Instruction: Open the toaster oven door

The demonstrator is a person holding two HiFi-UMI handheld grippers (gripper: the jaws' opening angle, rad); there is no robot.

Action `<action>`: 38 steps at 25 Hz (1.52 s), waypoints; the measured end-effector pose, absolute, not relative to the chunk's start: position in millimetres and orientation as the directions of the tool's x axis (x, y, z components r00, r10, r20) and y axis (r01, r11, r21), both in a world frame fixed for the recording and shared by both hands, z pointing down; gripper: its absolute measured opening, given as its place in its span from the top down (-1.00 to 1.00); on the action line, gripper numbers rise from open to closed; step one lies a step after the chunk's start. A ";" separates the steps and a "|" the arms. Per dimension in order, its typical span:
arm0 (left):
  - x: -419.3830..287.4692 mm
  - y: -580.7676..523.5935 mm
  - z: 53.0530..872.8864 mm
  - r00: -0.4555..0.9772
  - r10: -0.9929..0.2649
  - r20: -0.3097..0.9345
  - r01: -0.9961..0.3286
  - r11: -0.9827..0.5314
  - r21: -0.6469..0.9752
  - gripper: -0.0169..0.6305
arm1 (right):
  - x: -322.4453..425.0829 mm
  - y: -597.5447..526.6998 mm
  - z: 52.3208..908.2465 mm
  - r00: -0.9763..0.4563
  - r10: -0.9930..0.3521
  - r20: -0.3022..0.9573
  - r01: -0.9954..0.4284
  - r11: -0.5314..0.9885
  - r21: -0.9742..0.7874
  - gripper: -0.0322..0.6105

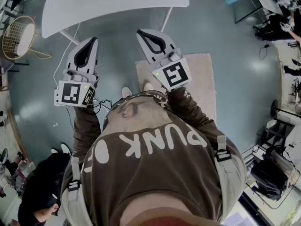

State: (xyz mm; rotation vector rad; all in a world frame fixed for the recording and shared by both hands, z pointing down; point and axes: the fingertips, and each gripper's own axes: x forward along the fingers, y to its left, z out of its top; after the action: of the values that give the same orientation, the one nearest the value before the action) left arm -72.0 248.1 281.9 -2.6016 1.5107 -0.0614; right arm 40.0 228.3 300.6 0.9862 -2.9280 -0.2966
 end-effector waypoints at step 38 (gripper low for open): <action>-19.2 207.5 289.0 0.439 -0.898 0.014 -0.885 -0.435 -0.163 0.94 | 93.5 177.5 315.2 -0.838 -0.544 -0.052 -0.545 0.826 0.142 0.65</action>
State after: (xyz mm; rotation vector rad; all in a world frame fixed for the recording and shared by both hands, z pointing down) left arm -19.2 207.5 289.0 -2.5512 1.5907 -0.1485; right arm 93.5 177.5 315.2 0.8972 -3.0106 -0.2381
